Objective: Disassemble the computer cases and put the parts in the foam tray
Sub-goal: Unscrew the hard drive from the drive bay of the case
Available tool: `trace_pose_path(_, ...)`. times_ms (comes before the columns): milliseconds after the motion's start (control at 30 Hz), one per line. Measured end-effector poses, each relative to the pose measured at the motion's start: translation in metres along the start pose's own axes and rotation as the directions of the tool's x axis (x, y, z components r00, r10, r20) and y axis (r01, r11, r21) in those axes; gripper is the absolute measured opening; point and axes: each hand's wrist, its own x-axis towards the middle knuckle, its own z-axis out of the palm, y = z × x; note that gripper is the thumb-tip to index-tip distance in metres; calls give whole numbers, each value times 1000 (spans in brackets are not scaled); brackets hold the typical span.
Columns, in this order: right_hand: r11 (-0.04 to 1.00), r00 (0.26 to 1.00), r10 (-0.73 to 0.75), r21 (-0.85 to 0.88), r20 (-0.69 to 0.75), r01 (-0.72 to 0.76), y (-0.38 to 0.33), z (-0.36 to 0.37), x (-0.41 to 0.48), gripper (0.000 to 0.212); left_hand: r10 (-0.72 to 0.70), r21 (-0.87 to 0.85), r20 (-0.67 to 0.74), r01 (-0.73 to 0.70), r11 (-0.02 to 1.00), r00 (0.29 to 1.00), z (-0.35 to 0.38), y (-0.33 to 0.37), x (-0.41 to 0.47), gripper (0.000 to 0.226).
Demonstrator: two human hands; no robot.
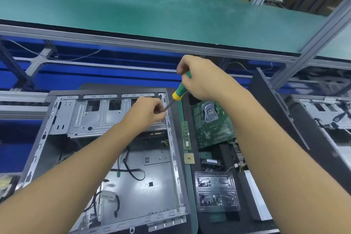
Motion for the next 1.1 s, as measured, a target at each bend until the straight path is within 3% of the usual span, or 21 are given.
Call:
trace_pose_path(67,999,997,51,-12,-64,-52,13,-12,-7,18,36,-44,20,-35,998,999,-1,16,-1,13)
trace_pose_path(167,986,971,162,-13,-178,-167,38,-23,-25,12,117,11,213,-122,993,970,18,49,-4,2)
trace_pose_path(367,915,903,372,-80,-217,-396,86,-6,-72,20,210,47,635,-309,950,743,113,119,-18,7)
trace_pose_path(533,869,858,452,-95,-244,-485,125,20,-116,22,113,156,750,-340,927,651,179,140,-20,11)
trace_pose_path(667,846,831,494,-80,-255,-527,144,34,-141,22,58,222,775,-357,907,630,205,144,-20,15)
trace_pose_path(767,846,831,500,-67,-246,-529,150,35,-149,22,29,256,754,-334,907,657,207,140,-16,22)
trace_pose_path(867,854,819,508,31,-267,-520,146,33,-144,23,45,195,666,-232,953,744,185,137,-6,26)
trace_pose_path(1000,881,819,474,188,-323,-435,120,25,-120,34,54,-80,448,-21,997,892,124,122,10,16)
trace_pose_path(1100,926,857,366,237,-363,-295,90,18,-92,35,68,-230,294,1,973,954,68,90,19,28)
